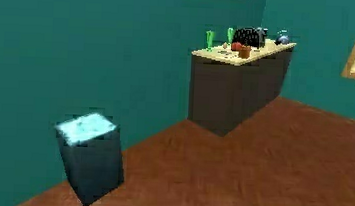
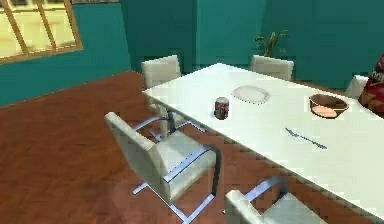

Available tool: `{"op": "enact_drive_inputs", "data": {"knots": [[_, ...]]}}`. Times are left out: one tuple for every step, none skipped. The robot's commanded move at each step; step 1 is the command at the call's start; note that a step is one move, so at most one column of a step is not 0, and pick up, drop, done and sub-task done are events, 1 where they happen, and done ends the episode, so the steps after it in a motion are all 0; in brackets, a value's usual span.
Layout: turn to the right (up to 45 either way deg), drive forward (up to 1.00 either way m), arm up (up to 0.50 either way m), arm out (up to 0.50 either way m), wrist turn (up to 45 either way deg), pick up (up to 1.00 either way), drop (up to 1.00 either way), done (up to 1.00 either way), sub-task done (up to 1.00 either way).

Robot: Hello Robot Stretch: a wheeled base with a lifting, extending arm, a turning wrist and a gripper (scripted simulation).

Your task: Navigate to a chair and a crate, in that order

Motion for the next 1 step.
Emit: {"op": "enact_drive_inputs", "data": {"knots": [[-45.0,0.0,0.0,0.0,0.0,0.0,0.0,0.0,0.0]]}}
